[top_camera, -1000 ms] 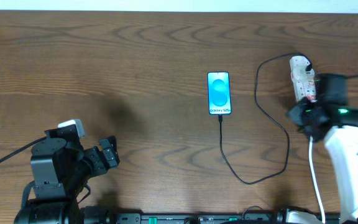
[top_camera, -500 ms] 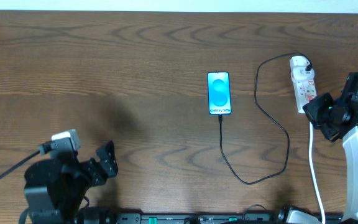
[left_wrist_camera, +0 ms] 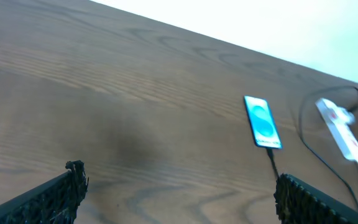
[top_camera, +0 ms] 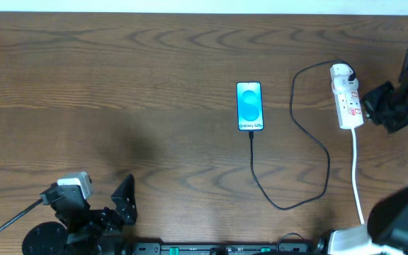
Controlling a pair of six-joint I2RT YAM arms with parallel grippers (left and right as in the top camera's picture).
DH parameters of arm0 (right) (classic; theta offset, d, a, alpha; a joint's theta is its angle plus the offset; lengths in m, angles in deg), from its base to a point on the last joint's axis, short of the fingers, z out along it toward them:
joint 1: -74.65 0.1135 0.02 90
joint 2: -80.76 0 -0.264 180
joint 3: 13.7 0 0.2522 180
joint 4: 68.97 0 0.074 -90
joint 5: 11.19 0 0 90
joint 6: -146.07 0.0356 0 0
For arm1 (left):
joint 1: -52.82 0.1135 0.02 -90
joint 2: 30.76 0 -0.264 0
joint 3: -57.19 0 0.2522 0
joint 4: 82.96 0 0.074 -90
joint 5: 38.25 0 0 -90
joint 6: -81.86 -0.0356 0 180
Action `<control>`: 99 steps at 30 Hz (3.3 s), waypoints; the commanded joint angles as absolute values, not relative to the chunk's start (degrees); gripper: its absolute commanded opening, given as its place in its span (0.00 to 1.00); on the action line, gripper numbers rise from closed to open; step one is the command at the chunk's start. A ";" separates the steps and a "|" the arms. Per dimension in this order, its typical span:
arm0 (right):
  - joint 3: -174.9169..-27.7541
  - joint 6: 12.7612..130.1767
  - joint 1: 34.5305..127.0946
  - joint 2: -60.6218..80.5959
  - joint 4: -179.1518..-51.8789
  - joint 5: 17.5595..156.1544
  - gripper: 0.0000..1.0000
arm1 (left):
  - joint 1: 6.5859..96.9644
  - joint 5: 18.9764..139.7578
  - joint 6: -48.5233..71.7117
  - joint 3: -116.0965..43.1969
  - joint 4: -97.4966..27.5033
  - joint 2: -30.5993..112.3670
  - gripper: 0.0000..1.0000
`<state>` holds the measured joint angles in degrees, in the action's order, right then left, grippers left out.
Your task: Plug charger to phone and switch on socket
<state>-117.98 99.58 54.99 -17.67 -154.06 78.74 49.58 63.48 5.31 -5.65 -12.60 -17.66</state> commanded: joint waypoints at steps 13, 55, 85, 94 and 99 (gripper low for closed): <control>-133.24 101.46 51.67 -35.38 -153.01 79.81 0.01 | 48.62 63.76 4.76 -5.81 -12.65 -18.12 0.98; -131.97 92.39 54.01 -46.13 -137.58 84.09 0.01 | 48.62 63.76 4.76 -5.81 -12.65 -18.12 0.98; -131.38 89.19 56.96 -26.35 -139.42 78.23 0.01 | 48.62 63.76 4.76 -5.81 -12.65 -18.12 0.98; -131.38 89.26 57.09 0.25 -133.43 75.76 0.07 | 48.62 63.76 4.76 -5.81 -12.65 -18.12 0.98; -131.38 91.53 57.13 8.91 -131.31 76.11 0.08 | 48.62 63.76 4.76 -5.81 -12.65 -18.12 0.98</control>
